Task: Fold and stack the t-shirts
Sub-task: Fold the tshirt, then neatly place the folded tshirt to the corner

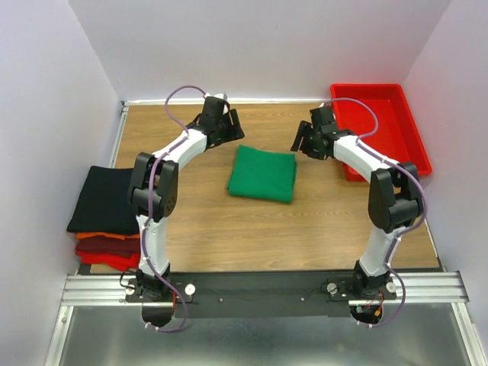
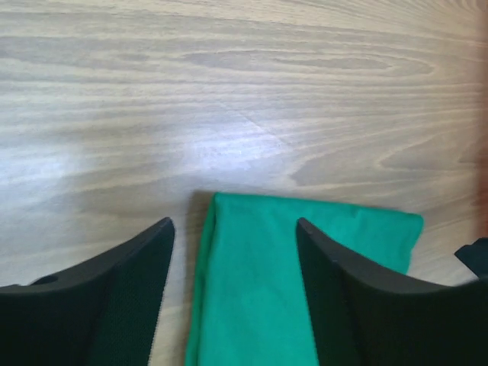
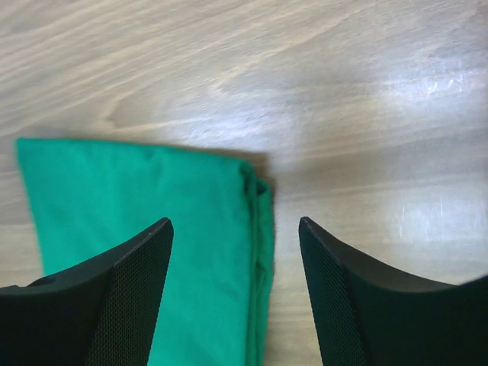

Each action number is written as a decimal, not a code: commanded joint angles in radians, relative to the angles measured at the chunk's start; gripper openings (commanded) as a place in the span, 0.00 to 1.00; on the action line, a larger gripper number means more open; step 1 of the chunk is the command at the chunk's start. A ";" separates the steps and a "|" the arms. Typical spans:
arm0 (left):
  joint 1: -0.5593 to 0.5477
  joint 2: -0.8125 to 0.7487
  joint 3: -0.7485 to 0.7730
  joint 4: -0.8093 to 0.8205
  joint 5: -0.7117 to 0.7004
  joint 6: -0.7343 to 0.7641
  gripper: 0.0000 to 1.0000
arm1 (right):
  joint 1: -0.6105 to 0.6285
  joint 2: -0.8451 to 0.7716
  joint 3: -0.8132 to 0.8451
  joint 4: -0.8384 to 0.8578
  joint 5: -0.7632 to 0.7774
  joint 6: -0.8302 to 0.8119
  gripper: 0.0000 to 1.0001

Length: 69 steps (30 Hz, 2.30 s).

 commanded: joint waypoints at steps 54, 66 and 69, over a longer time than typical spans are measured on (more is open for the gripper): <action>-0.077 -0.087 -0.421 0.027 0.147 0.075 0.75 | 0.032 -0.136 -0.344 0.204 -0.079 0.030 0.31; -0.142 -0.015 -0.406 0.012 0.056 0.004 0.71 | 0.032 -0.105 -0.306 0.223 -0.118 0.056 0.43; -0.158 0.005 -0.388 0.010 0.050 -0.013 0.65 | 0.032 -0.108 -0.298 0.223 -0.109 0.056 0.43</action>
